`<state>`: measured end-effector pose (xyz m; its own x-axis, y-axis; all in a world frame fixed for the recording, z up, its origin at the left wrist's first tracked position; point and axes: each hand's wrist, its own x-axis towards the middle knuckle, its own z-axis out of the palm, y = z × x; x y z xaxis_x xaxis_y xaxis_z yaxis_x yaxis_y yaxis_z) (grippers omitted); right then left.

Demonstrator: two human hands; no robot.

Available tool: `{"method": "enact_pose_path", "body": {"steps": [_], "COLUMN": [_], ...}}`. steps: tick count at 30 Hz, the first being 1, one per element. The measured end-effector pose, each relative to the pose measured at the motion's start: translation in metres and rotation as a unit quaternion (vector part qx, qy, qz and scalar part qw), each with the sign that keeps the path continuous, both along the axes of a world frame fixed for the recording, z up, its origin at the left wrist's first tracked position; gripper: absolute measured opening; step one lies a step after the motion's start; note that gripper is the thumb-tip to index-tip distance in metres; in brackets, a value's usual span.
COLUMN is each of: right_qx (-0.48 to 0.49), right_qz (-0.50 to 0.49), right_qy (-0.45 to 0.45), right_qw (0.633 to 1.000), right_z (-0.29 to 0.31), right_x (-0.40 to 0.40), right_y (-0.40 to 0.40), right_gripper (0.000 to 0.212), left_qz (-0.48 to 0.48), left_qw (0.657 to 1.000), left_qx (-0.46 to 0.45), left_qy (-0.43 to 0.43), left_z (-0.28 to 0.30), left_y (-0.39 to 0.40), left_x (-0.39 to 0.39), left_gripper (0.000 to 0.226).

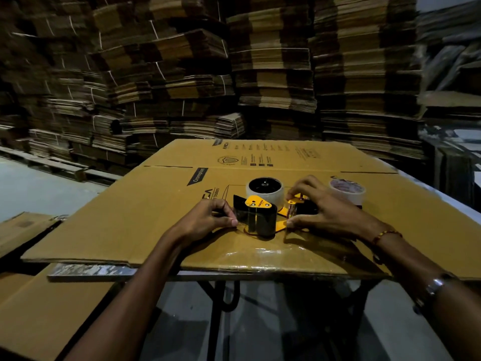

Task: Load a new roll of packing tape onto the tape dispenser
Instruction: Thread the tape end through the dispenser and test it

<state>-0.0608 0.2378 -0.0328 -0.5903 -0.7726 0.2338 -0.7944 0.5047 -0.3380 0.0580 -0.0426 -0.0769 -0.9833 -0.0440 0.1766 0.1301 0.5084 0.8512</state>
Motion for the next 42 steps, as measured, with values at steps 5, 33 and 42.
{"method": "enact_pose_path", "body": {"steps": [5,33,42], "right_qx": [0.007,0.141,0.026], "right_qz": [-0.019,-0.013,-0.040], "right_qy": [0.028,-0.423,-0.643], "right_qw": [0.999,0.895,0.764], "right_z": [-0.002,0.055,0.089], "right_x": [-0.004,-0.082,-0.045], "right_y": [-0.012,-0.026,-0.017], "right_gripper": [0.073,0.046,0.043], "left_qz": [-0.005,-0.056,0.089], "left_qw": [1.000,0.967,0.944], "left_qx": [0.018,0.239,0.263], "left_qy": [-0.012,-0.066,-0.179], "left_z": [0.000,0.069,0.139], "left_y": [-0.004,-0.043,-0.011], "left_x": [0.000,-0.078,-0.081], "left_gripper": [0.012,0.009,0.022]}}
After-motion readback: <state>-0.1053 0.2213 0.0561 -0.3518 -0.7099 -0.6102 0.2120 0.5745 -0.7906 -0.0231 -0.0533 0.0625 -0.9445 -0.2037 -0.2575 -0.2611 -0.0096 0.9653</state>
